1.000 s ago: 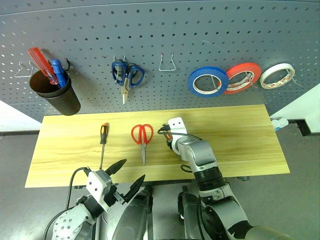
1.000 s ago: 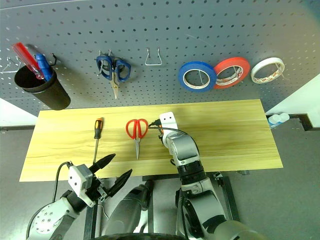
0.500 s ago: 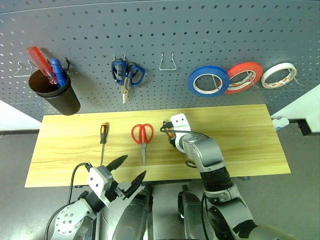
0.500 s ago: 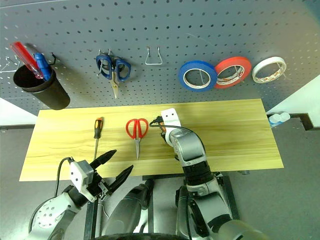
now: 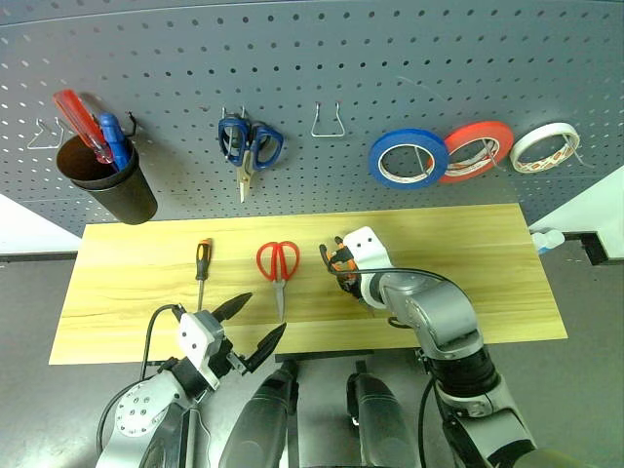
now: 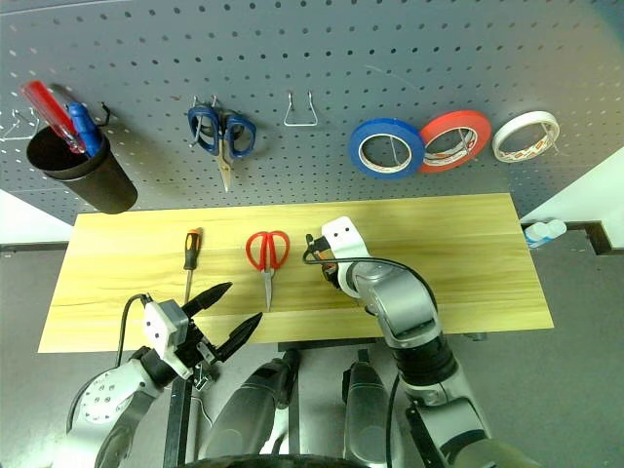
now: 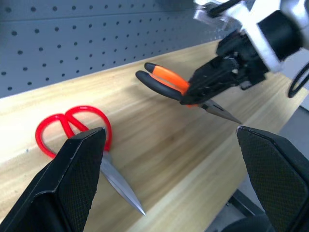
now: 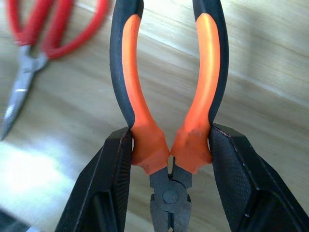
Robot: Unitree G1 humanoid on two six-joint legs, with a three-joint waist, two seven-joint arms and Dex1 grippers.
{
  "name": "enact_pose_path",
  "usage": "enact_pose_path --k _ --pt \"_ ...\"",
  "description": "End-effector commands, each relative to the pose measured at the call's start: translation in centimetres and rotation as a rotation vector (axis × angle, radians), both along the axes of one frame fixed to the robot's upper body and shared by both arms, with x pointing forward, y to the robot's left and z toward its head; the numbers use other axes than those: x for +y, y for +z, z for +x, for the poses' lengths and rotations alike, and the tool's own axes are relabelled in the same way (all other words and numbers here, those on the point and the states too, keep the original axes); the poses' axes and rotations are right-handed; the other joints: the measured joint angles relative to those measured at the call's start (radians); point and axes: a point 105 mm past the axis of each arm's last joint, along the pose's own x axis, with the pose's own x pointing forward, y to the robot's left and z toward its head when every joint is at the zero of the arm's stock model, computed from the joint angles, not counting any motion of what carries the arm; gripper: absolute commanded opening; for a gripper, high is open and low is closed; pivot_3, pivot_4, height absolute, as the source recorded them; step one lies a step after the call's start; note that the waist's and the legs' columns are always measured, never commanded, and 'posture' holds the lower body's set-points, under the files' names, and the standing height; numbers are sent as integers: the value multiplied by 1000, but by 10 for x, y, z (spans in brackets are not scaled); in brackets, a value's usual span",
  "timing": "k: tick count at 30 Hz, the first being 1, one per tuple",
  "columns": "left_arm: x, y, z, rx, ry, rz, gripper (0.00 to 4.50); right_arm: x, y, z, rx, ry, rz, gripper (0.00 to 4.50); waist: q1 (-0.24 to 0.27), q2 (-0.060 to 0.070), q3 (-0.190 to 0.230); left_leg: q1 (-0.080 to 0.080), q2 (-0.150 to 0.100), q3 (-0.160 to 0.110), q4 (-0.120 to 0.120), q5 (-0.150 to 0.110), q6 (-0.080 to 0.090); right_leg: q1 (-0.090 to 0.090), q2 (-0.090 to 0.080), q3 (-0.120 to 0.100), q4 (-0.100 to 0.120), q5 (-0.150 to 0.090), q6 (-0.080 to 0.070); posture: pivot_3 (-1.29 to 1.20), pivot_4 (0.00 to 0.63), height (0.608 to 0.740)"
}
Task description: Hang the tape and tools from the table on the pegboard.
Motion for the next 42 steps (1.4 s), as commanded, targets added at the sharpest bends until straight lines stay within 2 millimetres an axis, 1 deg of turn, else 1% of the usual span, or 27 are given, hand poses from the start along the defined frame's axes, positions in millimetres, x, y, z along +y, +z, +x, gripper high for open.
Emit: enact_pose_path --k 1,2,4,5,9,12,18,23,28,35,39,41,42 --pt "0 3 1 -20 -10 -8 4500 8 24 -9 -100 81 71 2045 0 0 0 0 0 0 0 0 0 0 0 0 0 0 0 110 288 740" --pt "1 3 2 -22 -11 -8 4500 7 27 -10 -114 86 79 2045 2 -1 -1 0 0 0 0 0 0 0 0 0 0 0 0 111 284 740" --pt "2 3 6 -30 -14 -8 4500 9 43 -12 -164 83 191 2045 3 -2 -2 0 0 0 0 0 0 0 0 -1 0 0 0 111 269 740" --pt "2 4 7 -34 -16 -9 4500 8 48 -12 -179 81 217 2045 3 -2 -2 0 0 0 1 0 0 0 0 -1 0 0 0 111 266 740" --pt "0 9 12 -58 -31 -30 4500 8 67 -17 -275 123 269 2045 5 -2 -4 0 0 0 1 0 0 0 0 -2 1 0 0 105 247 740" --pt "-2 16 15 -83 -37 -63 4500 7 75 -17 -328 134 291 2045 4 -3 -7 0 0 0 2 0 -1 0 0 -3 1 0 0 104 234 740" --pt "-7 29 19 -138 -46 -96 4500 -4 72 -11 -360 118 269 2045 3 -6 -30 0 0 1 3 1 -1 0 0 -3 3 0 0 114 211 740" --pt "-6 40 15 -138 -65 -133 4500 -16 72 -3 -393 102 238 2045 4 -9 -45 1 0 1 4 1 -1 1 0 -3 5 0 0 126 193 740" --pt "5 46 8 -84 -82 -166 4500 -24 71 2 -417 102 212 2045 6 -9 -60 3 0 2 4 1 -2 2 0 -3 6 0 0 136 185 740" --pt "33 54 4 -61 -84 -208 4500 -40 71 8 -442 75 172 2045 25 -9 -73 3 0 2 6 1 -2 2 0 -3 7 0 0 137 180 740" --pt "36 53 5 -53 -91 -208 4500 -43 69 9 -448 74 161 2045 26 -9 -79 3 0 2 8 1 -2 4 0 -3 7 1 0 138 177 740" --pt "37 58 2 -71 -107 -271 4500 -41 72 8 -463 93 171 2045 25 -8 -80 3 0 1 8 1 -2 4 0 -3 7 1 0 139 177 740" --pt "38 59 2 -70 -109 -274 4500 -40 74 7 -472 106 182 2045 24 -8 -80 3 0 1 9 1 -2 4 0 -3 7 1 0 140 177 740"
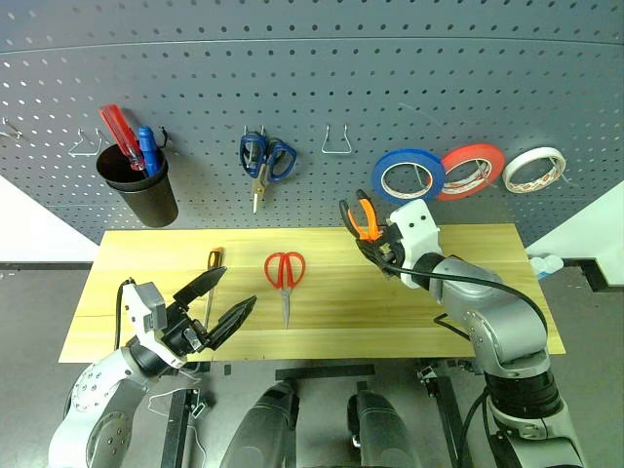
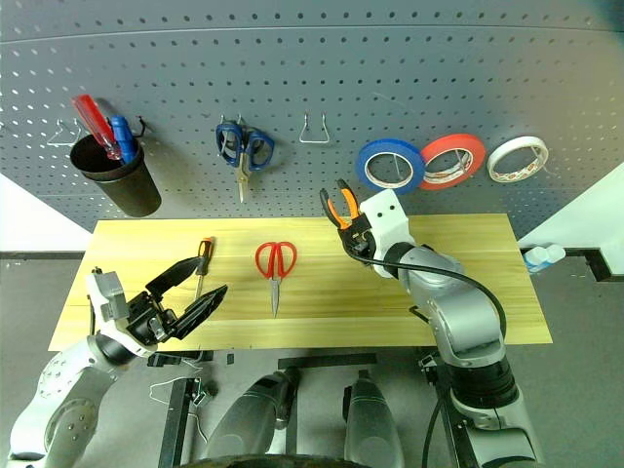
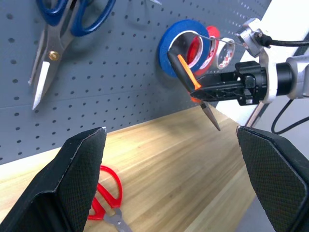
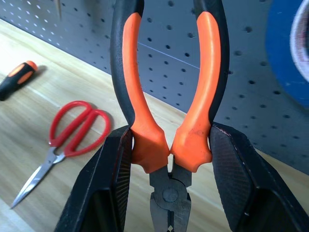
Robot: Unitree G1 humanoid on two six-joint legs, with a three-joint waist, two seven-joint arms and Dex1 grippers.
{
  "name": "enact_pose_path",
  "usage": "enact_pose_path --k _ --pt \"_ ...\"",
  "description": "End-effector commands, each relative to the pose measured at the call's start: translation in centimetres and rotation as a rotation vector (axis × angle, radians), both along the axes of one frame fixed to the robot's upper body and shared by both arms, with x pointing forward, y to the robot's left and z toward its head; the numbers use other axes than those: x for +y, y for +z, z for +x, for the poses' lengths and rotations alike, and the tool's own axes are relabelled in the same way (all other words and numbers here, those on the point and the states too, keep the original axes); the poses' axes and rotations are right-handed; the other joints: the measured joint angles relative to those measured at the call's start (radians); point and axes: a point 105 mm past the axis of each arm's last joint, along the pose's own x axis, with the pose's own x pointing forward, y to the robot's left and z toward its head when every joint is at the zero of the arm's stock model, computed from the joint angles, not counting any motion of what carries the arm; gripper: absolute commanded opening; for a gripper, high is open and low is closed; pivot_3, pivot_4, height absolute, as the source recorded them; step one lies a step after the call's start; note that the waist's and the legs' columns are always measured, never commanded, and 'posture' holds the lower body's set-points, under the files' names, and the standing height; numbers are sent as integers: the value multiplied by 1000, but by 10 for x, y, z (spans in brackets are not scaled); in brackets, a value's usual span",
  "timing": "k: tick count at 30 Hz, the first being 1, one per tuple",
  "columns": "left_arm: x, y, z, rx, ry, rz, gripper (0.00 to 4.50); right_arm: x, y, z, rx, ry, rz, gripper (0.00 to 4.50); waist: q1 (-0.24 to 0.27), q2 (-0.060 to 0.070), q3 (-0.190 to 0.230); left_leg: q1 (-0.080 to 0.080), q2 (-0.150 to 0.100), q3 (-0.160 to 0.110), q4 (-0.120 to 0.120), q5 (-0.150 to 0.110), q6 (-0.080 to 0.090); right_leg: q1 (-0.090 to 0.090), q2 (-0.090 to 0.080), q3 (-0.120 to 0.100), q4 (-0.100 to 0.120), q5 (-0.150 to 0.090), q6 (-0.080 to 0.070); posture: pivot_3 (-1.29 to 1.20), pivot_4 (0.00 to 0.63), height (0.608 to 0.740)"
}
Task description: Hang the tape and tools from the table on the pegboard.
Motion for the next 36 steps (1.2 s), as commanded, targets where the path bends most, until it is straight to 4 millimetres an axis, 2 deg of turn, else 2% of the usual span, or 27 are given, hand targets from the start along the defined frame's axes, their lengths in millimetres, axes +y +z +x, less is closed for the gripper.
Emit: enact_pose_path --k 1,10,17,27,36 --pt "5 10 -4 -34 -14 -43 4500 4 21 -6 -103 59 41 2045 -1 0 0 0 0 0 0 0 0 0 0 0 0 0 0 140 178 740" --pt "16 11 -7 -87 2 -79 4500 22 57 -28 -236 217 189 2045 0 0 -3 0 1 0 4 0 0 1 1 0 3 0 0 141 174 740" --pt "29 10 -2 -113 50 -76 4500 29 100 -35 -381 253 285 2045 0 0 -6 1 1 0 10 0 0 1 1 0 10 1 -1 145 174 740" --pt "35 5 5 -120 91 -79 4500 37 151 -21 -614 178 365 2045 -2 0 -15 2 1 -1 10 1 -1 1 1 0 11 2 -1 142 174 740" --pt "31 4 5 -111 74 -69 4500 67 170 1 -737 120 416 2045 -3 0 -15 2 1 -1 10 2 -2 0 2 0 12 2 -1 150 189 740"
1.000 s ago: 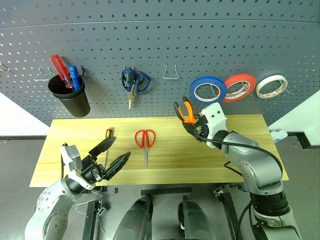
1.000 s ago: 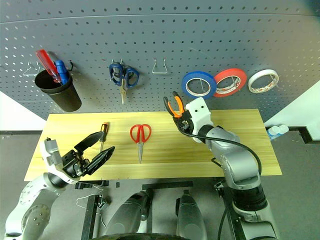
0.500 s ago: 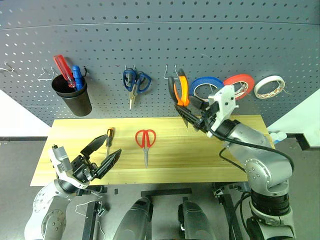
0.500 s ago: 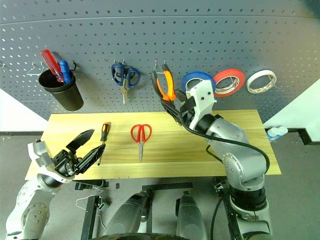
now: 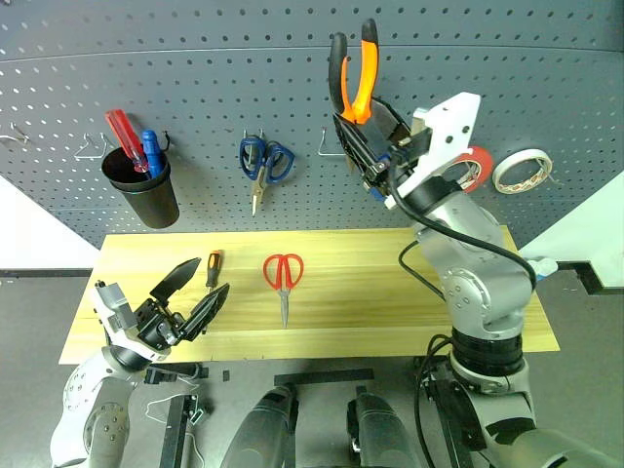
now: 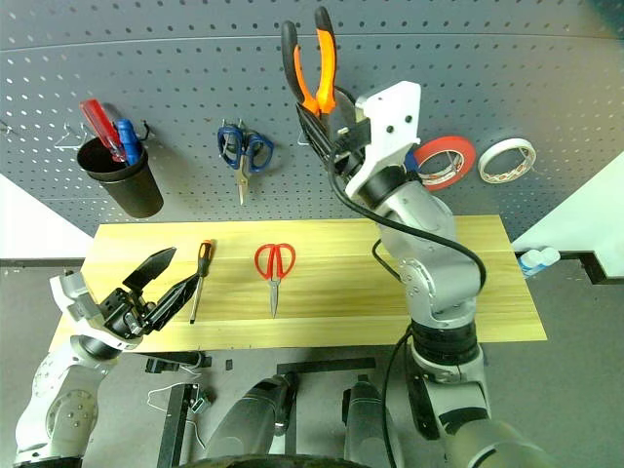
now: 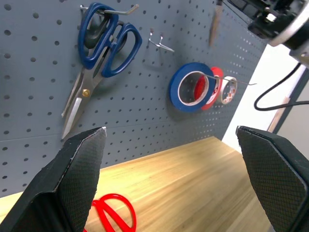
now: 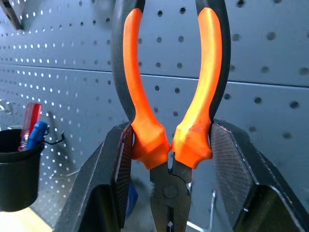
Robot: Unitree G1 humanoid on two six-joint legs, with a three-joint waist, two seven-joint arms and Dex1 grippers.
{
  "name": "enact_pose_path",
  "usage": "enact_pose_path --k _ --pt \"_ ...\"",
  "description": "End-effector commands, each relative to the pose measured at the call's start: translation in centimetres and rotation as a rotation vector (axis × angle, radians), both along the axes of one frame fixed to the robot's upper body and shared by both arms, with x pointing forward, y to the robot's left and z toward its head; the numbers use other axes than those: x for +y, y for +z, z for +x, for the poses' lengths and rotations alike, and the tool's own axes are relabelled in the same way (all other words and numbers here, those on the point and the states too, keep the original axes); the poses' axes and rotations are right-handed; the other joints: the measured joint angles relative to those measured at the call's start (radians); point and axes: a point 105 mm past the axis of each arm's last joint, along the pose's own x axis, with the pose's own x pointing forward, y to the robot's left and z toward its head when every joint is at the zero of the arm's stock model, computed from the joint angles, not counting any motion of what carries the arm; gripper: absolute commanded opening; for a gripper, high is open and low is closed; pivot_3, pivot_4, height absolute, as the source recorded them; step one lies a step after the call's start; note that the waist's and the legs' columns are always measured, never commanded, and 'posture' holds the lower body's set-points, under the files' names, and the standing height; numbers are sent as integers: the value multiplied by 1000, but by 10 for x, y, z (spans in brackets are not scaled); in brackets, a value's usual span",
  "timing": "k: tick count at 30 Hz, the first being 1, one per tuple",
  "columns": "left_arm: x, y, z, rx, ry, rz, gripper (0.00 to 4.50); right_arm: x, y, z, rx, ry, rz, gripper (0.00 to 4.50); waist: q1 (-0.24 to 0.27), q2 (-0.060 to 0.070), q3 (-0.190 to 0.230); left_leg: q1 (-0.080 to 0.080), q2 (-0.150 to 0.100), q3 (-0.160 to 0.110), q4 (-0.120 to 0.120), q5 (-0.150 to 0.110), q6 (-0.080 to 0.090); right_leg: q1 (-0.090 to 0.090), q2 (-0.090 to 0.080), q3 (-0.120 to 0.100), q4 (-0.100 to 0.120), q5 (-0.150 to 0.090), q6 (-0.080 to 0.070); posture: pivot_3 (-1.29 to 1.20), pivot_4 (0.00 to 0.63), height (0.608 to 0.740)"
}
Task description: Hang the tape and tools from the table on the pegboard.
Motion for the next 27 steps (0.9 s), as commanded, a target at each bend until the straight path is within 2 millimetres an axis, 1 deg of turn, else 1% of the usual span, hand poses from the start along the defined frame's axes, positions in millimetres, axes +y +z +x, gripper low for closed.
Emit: enact_pose_path --k 1,5,9,21,27 --pt "0 4 -3 -21 3 22 4500 10 22 -2 -113 -18 48 2045 1 0 0 0 0 0 0 0 0 0 0 0 0 0 0 151 191 740" --pt "-3 5 -4 -18 -14 22 4500 19 26 3 -138 -12 74 2045 1 0 0 0 0 0 0 0 0 0 0 0 0 0 0 163 196 740" --pt "-5 8 -7 -18 -26 22 4500 24 28 7 -156 -14 83 2045 1 0 0 0 0 0 0 0 0 0 0 0 0 0 0 170 208 740" --pt "-1 19 -22 7 -37 56 4500 23 27 21 -201 -49 114 2045 2 2 3 0 0 -1 -1 0 0 0 0 0 0 0 0 229 267 740" --pt "1 27 -32 24 -40 73 4500 23 29 29 -227 -71 135 2045 3 4 14 0 1 -1 -2 0 1 0 0 1 0 0 -1 265 309 740"
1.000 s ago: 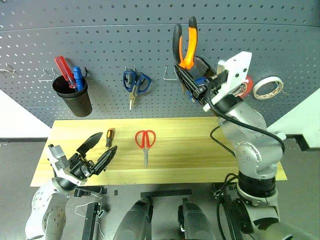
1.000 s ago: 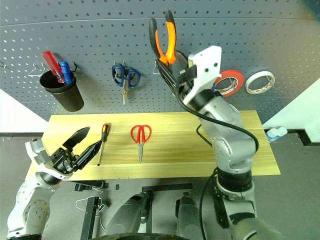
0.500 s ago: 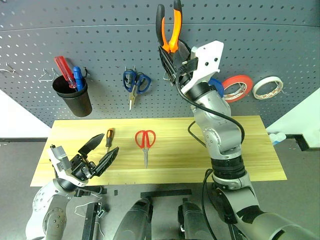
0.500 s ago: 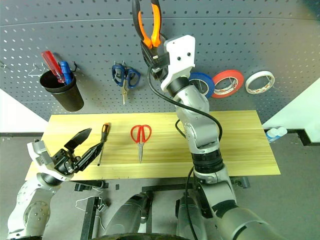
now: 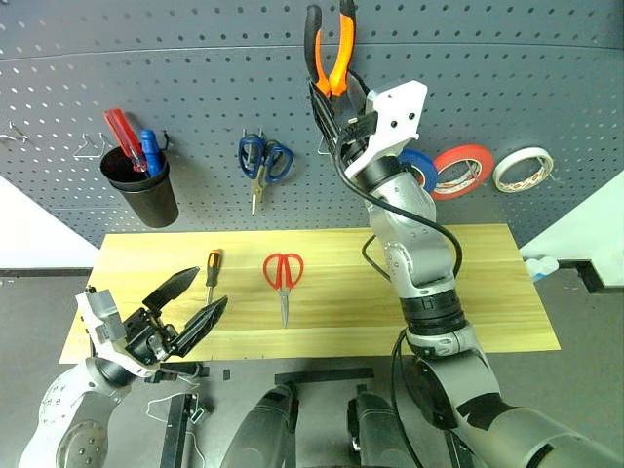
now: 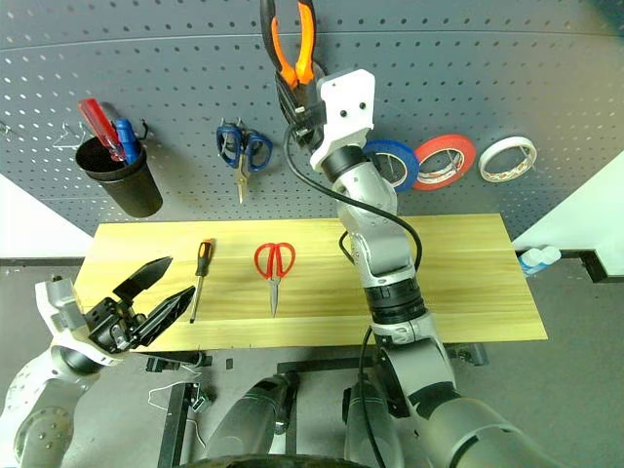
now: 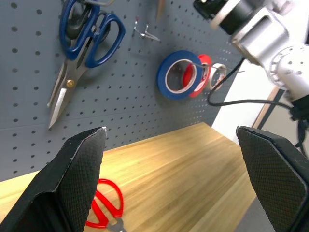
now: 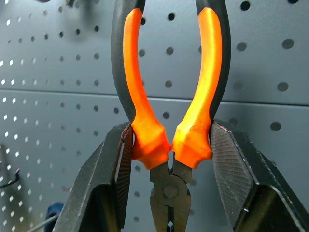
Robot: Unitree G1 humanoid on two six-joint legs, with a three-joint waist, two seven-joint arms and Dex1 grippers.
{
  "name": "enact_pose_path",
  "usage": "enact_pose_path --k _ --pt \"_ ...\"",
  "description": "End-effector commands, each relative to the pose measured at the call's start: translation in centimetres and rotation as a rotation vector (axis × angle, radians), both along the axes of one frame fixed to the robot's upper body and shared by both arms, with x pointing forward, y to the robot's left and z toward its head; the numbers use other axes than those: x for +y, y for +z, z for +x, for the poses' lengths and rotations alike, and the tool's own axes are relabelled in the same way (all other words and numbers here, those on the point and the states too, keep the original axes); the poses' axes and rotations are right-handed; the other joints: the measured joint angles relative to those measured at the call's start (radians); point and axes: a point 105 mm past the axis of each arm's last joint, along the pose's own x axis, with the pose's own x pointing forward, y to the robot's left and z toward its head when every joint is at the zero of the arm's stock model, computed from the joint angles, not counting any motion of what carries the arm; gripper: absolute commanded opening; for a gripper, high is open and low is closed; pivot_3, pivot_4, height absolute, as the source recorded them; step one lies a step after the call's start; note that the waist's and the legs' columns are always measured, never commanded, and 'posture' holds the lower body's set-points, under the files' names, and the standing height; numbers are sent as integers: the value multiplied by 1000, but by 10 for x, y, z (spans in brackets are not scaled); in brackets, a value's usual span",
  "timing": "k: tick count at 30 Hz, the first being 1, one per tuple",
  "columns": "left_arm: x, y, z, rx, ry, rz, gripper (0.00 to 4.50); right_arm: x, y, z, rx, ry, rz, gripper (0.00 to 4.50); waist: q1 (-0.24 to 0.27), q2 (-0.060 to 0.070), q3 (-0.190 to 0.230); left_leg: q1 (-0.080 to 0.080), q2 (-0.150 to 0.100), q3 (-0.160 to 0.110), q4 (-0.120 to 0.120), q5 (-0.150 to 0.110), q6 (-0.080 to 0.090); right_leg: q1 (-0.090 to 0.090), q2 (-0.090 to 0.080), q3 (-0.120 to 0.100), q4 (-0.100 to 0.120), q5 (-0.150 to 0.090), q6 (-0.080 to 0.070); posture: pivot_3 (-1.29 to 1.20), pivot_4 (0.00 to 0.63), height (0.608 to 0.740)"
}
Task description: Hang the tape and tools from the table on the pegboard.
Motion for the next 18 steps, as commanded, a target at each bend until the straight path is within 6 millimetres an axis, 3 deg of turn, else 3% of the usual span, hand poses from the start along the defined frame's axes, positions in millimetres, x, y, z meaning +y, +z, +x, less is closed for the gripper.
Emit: enact_pose_path --k 1,7,18 --pt "2 14 -9 -29 2 11 4500 0 20 -5 -94 -4 32 2045 1 1 6 0 0 0 0 0 1 0 0 0 0 0 0 269 317 740" --pt "4 18 -15 -13 1 20 4500 0 21 1 -104 -9 35 2045 6 1 31 0 0 0 -1 -1 2 -1 0 0 -1 0 0 279 336 740" --pt "3 15 -11 3 -1 23 4500 -1 17 6 -69 -8 42 2044 26 3 36 -1 1 1 -6 0 0 -4 0 1 -3 0 0 266 331 740"
